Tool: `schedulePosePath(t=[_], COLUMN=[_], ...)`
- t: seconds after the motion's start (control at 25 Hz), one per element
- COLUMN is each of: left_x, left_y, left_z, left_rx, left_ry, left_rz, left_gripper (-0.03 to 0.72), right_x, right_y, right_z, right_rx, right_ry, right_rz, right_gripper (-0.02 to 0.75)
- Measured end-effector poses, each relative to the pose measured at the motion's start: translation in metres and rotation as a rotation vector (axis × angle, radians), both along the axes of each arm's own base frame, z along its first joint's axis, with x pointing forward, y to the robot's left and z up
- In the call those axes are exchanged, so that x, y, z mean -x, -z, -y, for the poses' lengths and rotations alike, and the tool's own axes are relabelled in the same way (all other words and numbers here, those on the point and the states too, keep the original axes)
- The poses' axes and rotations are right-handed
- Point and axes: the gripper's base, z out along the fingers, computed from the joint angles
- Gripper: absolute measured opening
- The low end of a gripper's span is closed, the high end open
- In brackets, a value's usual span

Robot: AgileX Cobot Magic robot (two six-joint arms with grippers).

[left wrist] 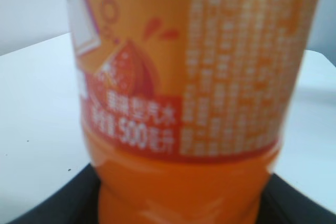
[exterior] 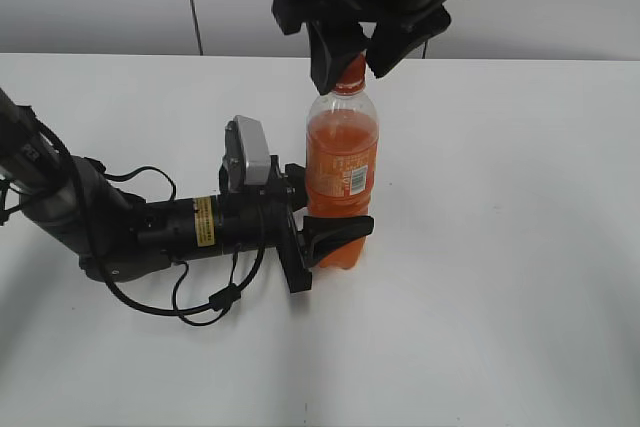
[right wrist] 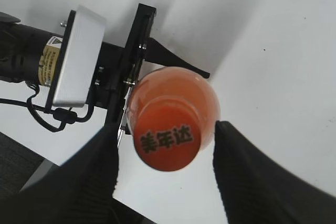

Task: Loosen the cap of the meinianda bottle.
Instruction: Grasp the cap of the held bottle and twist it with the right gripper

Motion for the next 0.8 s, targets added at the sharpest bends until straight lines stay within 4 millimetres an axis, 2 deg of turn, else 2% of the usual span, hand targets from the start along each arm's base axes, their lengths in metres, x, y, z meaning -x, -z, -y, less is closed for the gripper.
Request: schedulePosePath(t=[0.44, 0.52, 0.64, 0.8], left_x=[0.0000, 0.0000, 0.0000, -0.0001], left_y=[0.0000, 0.0000, 0.0000, 0.0000], left_z=[0.0000, 0.0000, 0.0000, 0.0000], left_rx=[0.000, 0.000, 0.000, 0.001], left_ry=[0.000, 0.000, 0.000, -0.001], left_rz=[0.000, 0.000, 0.000, -0.002], left_gripper=[0.395, 0.395, 0.395, 0.395], right_x=[0.0006, 0.0006, 0.0001, -0.0001], right_y=[-0.0019, -0.0019, -0.0021, -0.0022], right_z=[0.0005, 0.0006, 0.0003, 0.0002], right_rx=[-0.004, -0.003, -0.006, -0.001], right_ry=[0.000, 0.000, 0.000, -0.024], right_rz=[0.004, 0.005, 0.011, 0.020], right_gripper=[0.424, 0.384, 0.272, 0.269])
